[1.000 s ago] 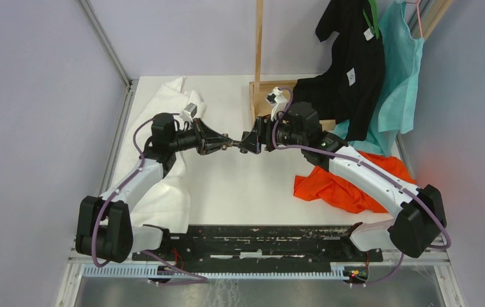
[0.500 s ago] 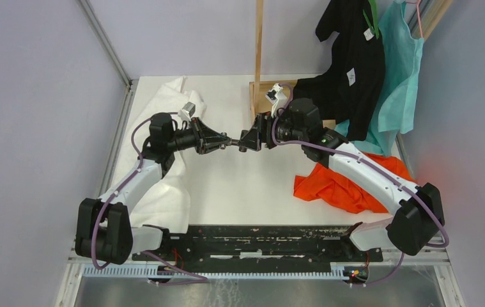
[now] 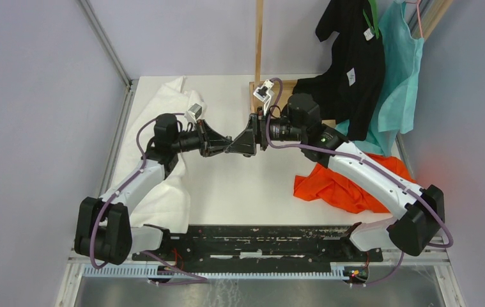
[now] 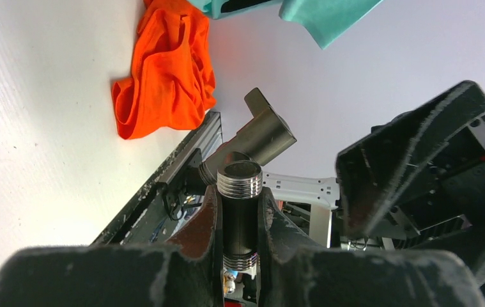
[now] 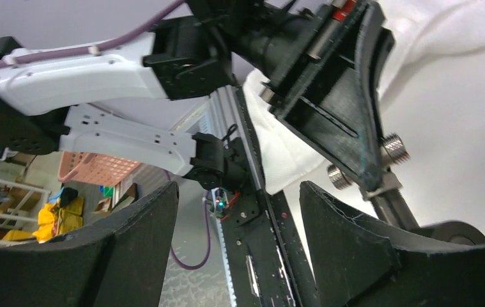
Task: Install the water faucets
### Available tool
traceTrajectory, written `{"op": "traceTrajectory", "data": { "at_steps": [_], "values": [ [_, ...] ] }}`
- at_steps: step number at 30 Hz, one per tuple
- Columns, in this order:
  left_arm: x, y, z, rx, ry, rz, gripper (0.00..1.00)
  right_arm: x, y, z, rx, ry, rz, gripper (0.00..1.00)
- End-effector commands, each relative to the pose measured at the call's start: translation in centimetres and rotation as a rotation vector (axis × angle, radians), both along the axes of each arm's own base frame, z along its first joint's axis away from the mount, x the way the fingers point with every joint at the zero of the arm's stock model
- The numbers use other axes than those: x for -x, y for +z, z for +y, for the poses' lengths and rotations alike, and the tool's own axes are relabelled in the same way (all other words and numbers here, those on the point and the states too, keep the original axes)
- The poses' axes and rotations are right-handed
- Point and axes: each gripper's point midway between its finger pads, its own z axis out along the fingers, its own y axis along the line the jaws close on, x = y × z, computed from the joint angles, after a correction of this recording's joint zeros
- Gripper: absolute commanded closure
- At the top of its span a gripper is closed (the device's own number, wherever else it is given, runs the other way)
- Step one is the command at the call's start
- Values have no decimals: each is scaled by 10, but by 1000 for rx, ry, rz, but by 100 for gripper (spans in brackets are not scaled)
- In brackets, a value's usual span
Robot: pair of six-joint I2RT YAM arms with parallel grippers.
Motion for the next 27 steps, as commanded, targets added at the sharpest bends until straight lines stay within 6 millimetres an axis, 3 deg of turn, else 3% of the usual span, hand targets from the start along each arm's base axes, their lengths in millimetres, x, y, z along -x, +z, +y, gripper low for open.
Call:
{"op": "traceTrajectory", "data": {
  "at_steps": [1,10,16,21,27],
  "values": [
    [4,26,-2,27,-44,-124,97,16,51,1,-124,91,-99,25],
    [4,27,-2,27,-40,-127,97,-2,21,-2,-16,-3,-89,24],
    [4,30,-2,30,-42,-136,97,-32,-16,-4,97,-119,-95,22],
    [8,36,-1,35,-47,-152,97,-58,-35,0,144,-197,-98,22],
    [10,42,-2,41,-58,-166,97,-71,-56,11,162,-206,-52,22]
  ]
}}
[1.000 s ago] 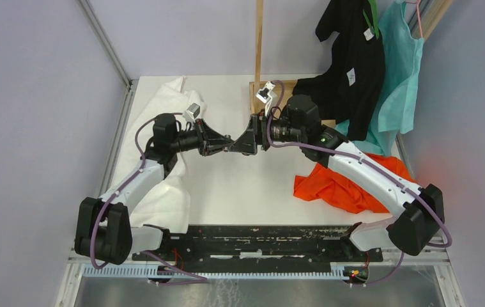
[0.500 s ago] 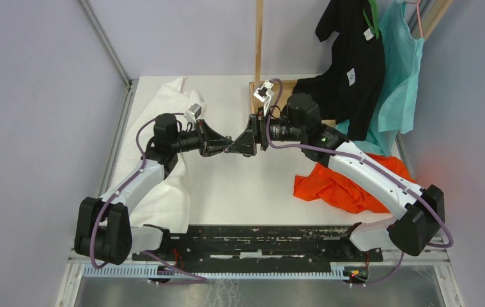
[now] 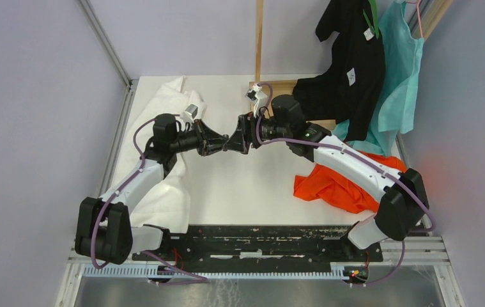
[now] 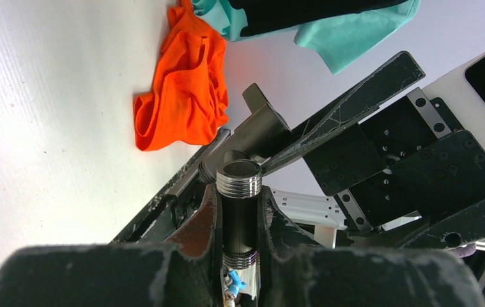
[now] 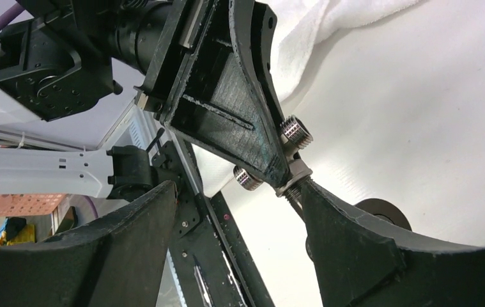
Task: Install the water faucets
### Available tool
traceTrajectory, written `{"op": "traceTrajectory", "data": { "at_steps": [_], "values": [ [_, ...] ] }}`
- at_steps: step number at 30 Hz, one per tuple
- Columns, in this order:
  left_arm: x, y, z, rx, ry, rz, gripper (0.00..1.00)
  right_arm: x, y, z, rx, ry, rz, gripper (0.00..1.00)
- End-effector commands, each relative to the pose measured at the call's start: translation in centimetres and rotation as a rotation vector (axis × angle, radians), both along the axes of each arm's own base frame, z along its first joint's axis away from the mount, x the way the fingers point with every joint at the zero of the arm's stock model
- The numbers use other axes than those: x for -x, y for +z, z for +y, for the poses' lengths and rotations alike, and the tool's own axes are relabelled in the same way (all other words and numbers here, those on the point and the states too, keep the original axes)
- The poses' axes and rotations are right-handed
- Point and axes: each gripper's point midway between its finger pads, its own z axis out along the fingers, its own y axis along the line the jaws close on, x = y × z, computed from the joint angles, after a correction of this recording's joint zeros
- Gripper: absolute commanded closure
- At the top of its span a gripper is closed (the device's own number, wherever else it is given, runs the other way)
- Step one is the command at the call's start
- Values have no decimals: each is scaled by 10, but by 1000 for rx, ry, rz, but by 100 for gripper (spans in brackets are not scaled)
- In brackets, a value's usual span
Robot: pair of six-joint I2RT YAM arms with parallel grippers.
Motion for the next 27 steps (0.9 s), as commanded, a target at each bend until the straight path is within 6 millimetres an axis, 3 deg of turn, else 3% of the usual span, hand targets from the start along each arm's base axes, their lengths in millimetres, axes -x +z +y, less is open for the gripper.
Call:
{"op": "traceTrajectory", "data": {
  "at_steps": [1,6,12,14,20,23,27],
  "values": [
    [18,50,-6,64,-114,-190,97,-27,3,4,0,-73,-49,22],
    [20,51,-6,64,-120,-196,97,-22,24,2,-29,-66,-77,21],
    [21,45,-5,61,-119,-185,97,1,62,-23,-58,-46,-244,17],
    [20,46,-6,64,-120,-176,97,9,64,-36,-25,-38,-367,15],
    [17,58,-8,112,-126,-128,97,22,39,-85,109,-137,-669,1],
    [15,67,-9,137,-117,-131,97,27,39,-98,78,-207,-620,0],
    [11,72,-9,149,-108,-149,97,38,41,-87,-32,-230,-386,2]
  ]
}}
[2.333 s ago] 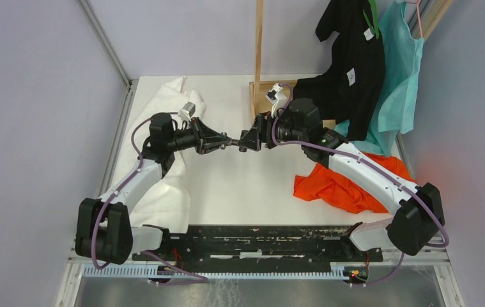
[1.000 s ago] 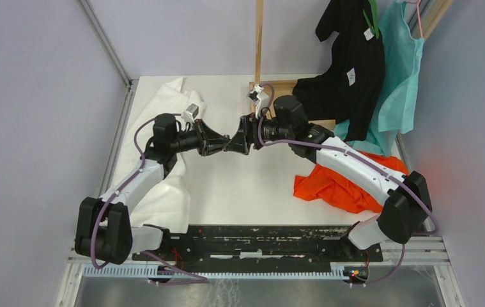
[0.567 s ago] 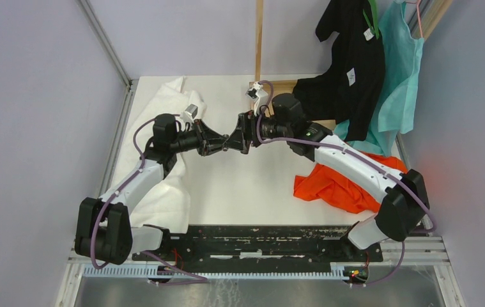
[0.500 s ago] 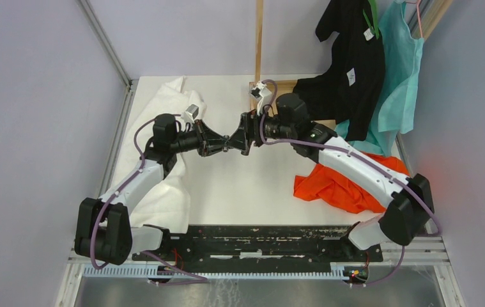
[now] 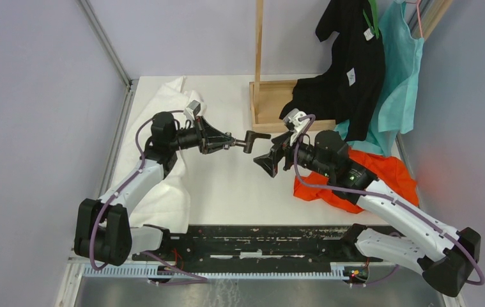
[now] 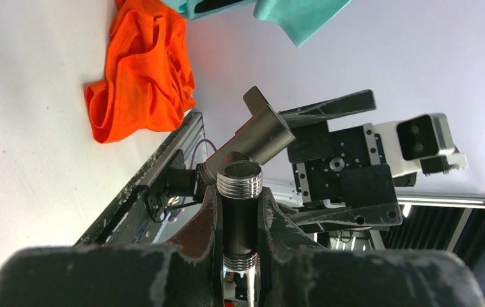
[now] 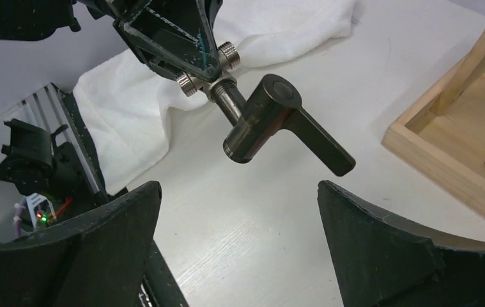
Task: Install the water faucets
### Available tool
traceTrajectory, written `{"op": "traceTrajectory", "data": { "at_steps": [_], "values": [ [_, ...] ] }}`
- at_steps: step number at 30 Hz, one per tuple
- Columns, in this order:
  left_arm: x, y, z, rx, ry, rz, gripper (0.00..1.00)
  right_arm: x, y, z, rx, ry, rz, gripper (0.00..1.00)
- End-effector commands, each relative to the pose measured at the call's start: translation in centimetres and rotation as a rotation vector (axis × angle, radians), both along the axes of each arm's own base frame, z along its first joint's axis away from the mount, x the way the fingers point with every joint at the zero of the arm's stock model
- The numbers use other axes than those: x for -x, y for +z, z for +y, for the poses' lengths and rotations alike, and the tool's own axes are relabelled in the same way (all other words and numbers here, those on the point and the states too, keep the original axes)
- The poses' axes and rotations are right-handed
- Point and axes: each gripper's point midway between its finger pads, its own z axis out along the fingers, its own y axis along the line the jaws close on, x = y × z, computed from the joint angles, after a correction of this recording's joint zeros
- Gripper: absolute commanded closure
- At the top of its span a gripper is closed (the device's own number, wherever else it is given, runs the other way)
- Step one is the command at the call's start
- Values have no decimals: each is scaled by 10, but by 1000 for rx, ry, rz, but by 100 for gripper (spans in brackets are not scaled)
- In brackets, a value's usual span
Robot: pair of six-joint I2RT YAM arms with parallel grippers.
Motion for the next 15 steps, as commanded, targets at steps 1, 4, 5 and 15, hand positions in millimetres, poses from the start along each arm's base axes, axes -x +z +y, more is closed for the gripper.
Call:
{"op": "traceTrajectory", "data": {
  "at_steps": [1,4,5,15],
  "values": [
    [-2,49,-4,85,-27,-133,97,-1,22,11,-174,-43,151,2],
    [-3,54,-4,112,-24,-150,97,2,31,23,-371,-24,268,0],
    [-3,57,-4,125,-24,-164,97,2,37,25,-458,-13,277,0],
    [1,59,-4,153,-42,-173,97,-6,37,45,-624,83,279,4]
  ]
}}
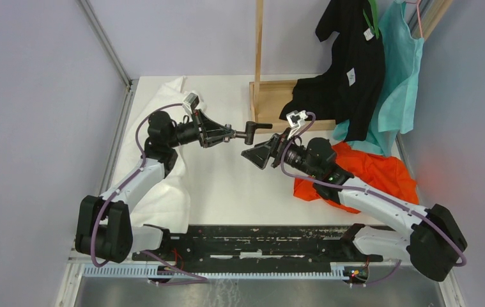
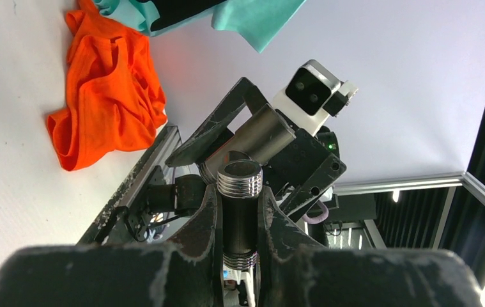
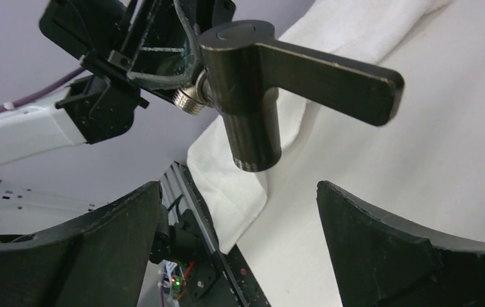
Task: Install the water faucets
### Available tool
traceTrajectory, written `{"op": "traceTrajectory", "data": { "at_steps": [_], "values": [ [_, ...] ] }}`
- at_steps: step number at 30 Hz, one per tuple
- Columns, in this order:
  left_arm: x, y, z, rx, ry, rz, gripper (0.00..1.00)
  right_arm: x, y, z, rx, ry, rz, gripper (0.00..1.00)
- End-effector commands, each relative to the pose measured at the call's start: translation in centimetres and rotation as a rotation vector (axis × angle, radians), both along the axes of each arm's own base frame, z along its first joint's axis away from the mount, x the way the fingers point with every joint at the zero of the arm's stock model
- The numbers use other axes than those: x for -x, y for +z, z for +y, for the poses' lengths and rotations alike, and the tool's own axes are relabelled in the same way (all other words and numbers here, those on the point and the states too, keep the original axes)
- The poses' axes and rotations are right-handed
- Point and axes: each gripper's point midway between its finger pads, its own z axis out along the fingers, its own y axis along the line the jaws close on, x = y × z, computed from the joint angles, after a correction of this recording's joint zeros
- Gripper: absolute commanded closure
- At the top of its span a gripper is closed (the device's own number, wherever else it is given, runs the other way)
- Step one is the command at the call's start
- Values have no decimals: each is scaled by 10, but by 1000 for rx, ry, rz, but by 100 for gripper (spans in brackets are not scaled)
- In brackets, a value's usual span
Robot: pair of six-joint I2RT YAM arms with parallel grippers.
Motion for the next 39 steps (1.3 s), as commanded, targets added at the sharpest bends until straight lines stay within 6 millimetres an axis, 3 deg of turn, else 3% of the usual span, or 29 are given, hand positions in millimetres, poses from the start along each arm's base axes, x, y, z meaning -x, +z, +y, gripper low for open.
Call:
{"op": "traceTrajectory", "data": {
  "at_steps": [1,5,10,17,23,25,28,31,32,33,36,39],
  "values": [
    [9,25,-1,52,-42,-82,97,0,60,10,-214,56,-122,5],
    [10,24,-1,51,-47,-78,97,-6,62,19,-258,86,-113,15],
    [11,22,-1,51,-46,-74,97,-11,67,23,-324,92,-111,35],
    [11,16,-1,45,-47,-64,97,-15,68,15,-341,39,-95,63],
    [9,14,-1,34,-36,-97,97,-18,58,17,-294,22,75,78],
    [7,13,-1,17,-25,-130,97,-18,57,18,-317,15,187,89],
    [3,9,0,-23,2,-185,97,-13,55,20,-347,16,406,95],
    [-2,-7,1,-94,14,-165,97,-6,71,16,-437,39,499,97],
    [-3,-12,1,-111,6,-154,97,-4,77,14,-450,44,482,94],
    [-4,-15,0,-118,-2,-140,97,-3,80,13,-435,45,448,84],
    [-6,-20,-1,-118,-6,-109,97,3,61,7,-234,12,397,47],
    [-9,-21,0,-117,7,-75,97,15,48,-4,-78,21,314,36]
  ]
}}
